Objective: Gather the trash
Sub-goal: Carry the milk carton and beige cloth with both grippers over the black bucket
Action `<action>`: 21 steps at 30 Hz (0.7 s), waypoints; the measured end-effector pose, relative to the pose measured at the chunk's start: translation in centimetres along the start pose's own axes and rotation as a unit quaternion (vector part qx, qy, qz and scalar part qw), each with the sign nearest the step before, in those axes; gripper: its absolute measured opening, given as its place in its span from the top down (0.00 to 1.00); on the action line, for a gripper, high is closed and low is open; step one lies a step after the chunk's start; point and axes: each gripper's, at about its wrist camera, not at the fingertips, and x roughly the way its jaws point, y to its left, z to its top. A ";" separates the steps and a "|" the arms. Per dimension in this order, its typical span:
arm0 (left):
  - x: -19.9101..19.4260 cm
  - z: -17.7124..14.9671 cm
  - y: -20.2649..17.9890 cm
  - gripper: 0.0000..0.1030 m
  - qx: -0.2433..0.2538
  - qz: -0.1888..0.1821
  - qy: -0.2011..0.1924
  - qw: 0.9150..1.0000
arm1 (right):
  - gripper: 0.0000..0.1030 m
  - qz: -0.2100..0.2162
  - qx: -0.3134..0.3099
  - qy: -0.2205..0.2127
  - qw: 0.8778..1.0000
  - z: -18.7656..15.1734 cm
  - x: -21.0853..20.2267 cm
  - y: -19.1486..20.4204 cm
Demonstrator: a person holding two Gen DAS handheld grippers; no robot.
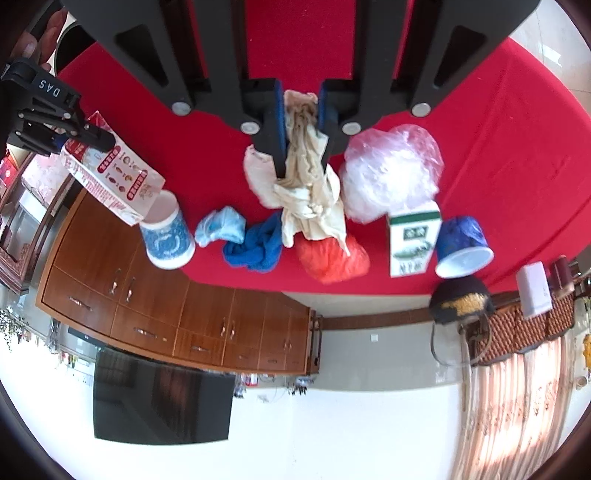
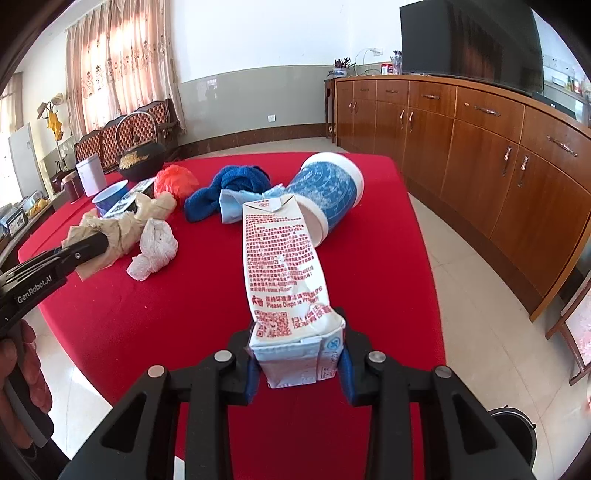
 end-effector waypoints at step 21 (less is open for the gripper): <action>-6.7 -1.4 -3.0 0.87 0.023 -0.040 -0.026 0.999 | 0.65 -0.031 0.026 -0.045 0.998 -0.6 -8.4 -2.3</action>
